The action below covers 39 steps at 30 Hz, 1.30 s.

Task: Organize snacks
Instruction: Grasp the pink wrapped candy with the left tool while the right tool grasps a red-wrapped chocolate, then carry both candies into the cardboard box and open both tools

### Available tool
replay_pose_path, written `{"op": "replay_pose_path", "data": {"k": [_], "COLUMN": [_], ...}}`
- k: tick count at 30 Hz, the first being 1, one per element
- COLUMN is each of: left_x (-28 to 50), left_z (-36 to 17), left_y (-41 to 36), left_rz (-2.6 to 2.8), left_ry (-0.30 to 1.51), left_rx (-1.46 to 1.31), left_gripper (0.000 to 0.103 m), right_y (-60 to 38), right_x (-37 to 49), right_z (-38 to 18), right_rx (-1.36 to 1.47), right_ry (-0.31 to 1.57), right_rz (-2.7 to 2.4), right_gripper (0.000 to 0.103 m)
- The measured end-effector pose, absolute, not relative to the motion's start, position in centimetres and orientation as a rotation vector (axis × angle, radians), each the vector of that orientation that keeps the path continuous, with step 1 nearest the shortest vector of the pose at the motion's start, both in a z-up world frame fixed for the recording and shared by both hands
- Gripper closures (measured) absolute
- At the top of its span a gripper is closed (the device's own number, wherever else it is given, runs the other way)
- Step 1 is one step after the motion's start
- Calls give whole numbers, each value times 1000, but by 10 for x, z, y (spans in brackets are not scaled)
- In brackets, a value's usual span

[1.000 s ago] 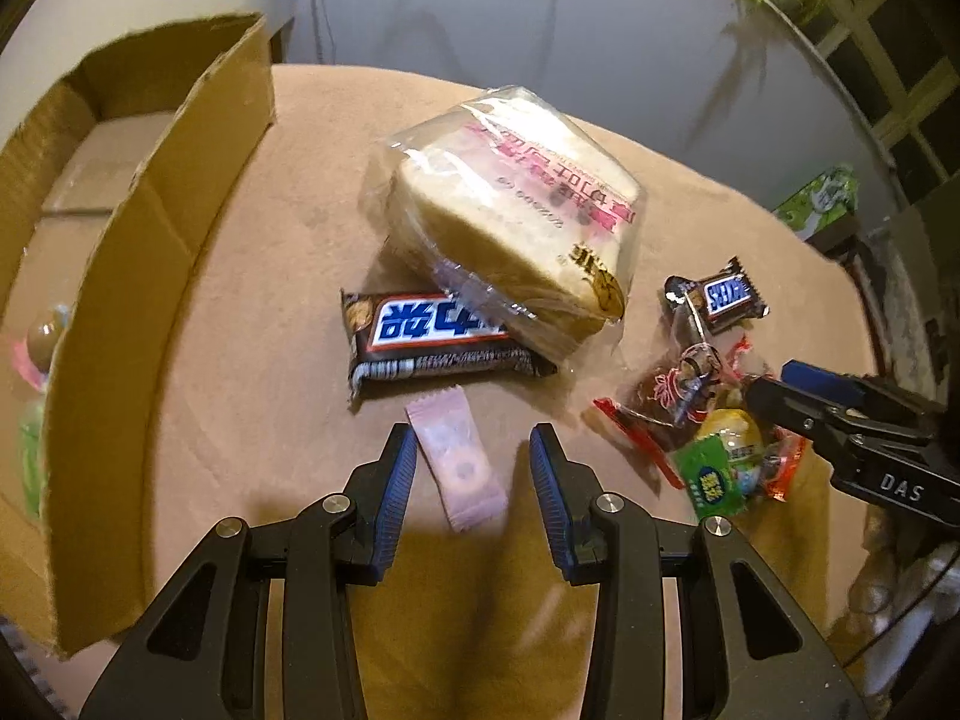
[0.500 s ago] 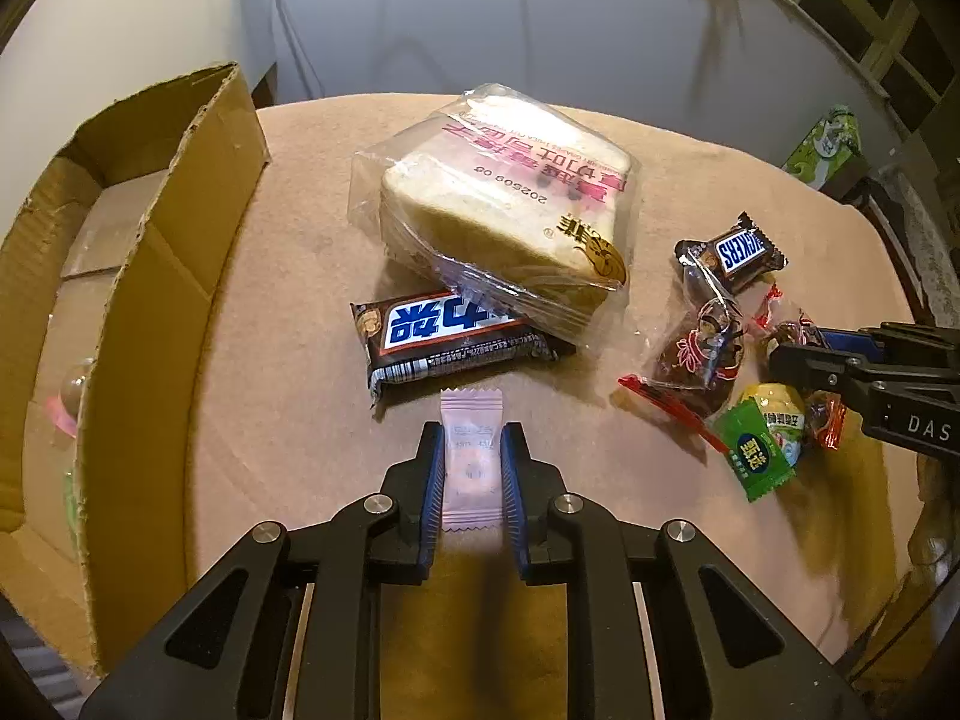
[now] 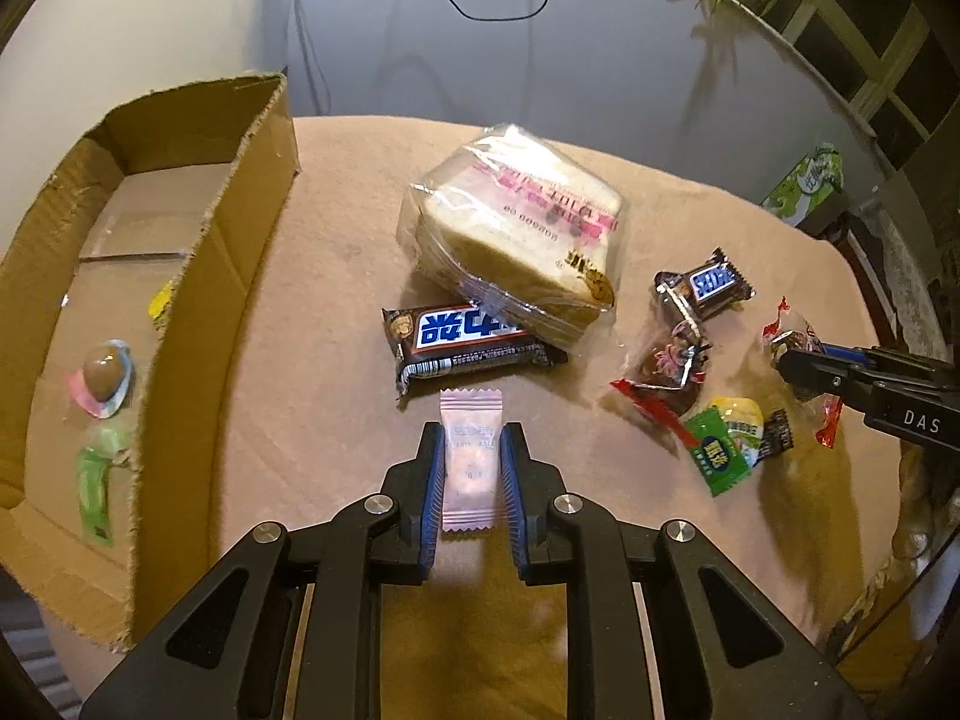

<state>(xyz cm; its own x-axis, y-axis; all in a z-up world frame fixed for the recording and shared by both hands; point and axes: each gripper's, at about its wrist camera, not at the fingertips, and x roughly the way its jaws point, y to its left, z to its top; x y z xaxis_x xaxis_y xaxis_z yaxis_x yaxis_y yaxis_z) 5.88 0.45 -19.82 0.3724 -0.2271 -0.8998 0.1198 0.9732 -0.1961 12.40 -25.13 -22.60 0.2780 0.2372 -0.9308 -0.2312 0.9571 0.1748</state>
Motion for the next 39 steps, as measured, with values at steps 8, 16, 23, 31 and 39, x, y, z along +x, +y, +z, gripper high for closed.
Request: {"op": "replay_pose_path", "data": {"k": [8, 16, 23, 31, 39], "left_x": [52, 53, 51, 46, 41], "left_z": [-181, -162, -152, -148, -152], "left_y": [20, 37, 62, 91, 117], "left_rz": [-222, -181, -122, -50, 9], "left_ry": [1133, 1088, 1053, 1032, 1030], "left_rx": [-121, -147, -179, -212, -236], "left_gripper": [86, 86, 86, 86, 86], "right_y": [-258, -225, -177, -121, -69], "right_x": [123, 133, 144, 161, 176], "right_z": [-193, -174, -161, -150, -148], "right_rx": [6, -25, -62, -115, -153], "right_ry": [1206, 1167, 1140, 1110, 1098], "right_rz": [328, 392, 470, 562, 644], "right_gripper": [68, 68, 68, 68, 68]}}
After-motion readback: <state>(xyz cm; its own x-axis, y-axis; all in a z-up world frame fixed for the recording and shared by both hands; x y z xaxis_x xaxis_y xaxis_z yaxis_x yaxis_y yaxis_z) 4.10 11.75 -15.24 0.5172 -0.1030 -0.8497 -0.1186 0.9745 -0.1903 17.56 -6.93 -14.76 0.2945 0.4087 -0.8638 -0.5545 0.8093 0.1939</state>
